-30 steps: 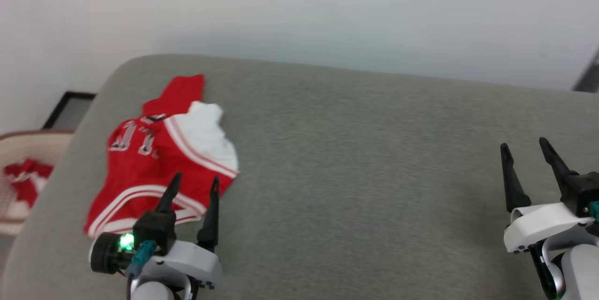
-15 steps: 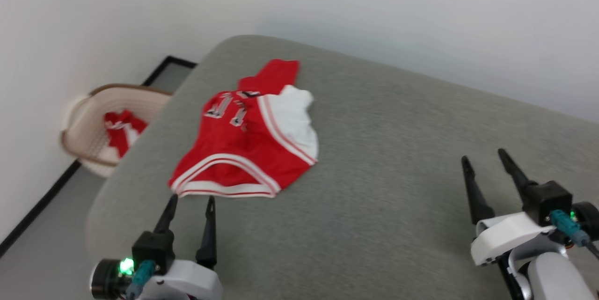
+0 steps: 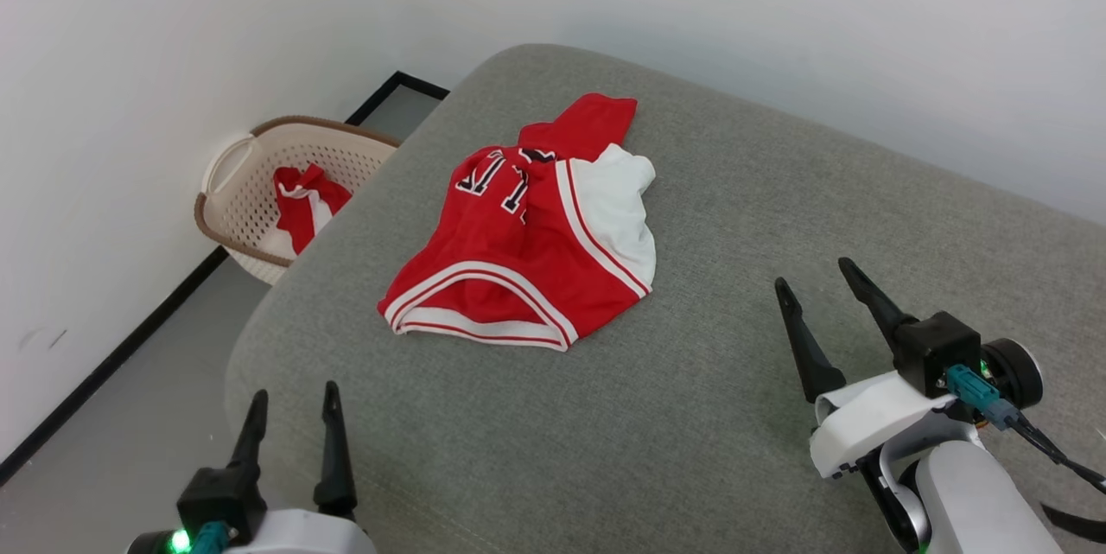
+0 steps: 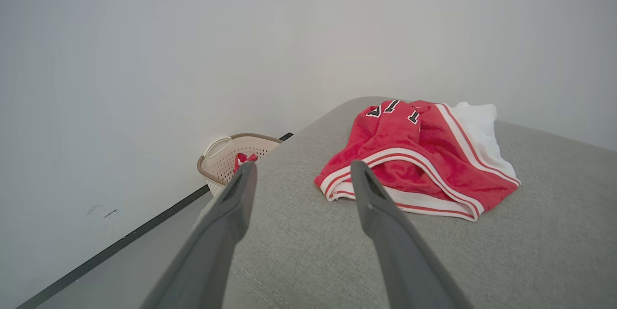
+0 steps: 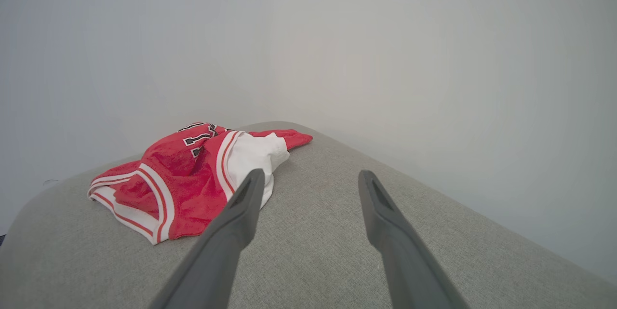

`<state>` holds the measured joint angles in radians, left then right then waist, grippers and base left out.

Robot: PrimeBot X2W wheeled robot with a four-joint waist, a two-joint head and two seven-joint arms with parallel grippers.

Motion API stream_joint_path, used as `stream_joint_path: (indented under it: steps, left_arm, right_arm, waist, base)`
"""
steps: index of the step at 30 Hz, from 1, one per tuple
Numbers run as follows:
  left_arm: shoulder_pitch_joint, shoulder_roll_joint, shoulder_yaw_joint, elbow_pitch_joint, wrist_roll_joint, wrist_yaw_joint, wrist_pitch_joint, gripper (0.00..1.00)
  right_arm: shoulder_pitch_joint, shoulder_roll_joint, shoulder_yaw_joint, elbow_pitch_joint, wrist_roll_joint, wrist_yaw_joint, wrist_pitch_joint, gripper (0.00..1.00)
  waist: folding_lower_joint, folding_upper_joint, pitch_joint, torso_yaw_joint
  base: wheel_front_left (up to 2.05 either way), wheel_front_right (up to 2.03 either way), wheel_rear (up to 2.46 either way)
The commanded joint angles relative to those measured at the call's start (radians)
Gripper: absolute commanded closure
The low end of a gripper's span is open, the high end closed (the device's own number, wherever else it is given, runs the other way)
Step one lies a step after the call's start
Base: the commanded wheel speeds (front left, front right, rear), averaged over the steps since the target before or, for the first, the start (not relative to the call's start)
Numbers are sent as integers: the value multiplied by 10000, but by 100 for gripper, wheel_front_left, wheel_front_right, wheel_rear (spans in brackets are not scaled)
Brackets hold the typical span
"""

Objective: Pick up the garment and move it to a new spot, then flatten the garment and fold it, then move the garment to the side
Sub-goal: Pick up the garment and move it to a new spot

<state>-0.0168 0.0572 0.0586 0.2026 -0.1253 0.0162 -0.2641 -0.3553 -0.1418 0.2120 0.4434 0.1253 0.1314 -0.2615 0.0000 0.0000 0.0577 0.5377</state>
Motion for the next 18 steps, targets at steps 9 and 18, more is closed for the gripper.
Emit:
stream_joint_path:
  steps: [9, 18]
  left_arm:
    - [-1082, 129, -559, 955, 142, -1035, -5, 0]
    - [-3858, 729, -1028, 2776, -50, -1401, -4, 0]
  right_arm:
    - [602, -35, -265, -306, 119, -14, -48, 0]
    - [251, -181, 256, -770, 119, -14, -35, 0]
  waist:
    - [0, 0, 48, -370]
    - [0, 0, 1432, -2056]
  base:
    - [0, 0, 0]
    - [0, 0, 0]
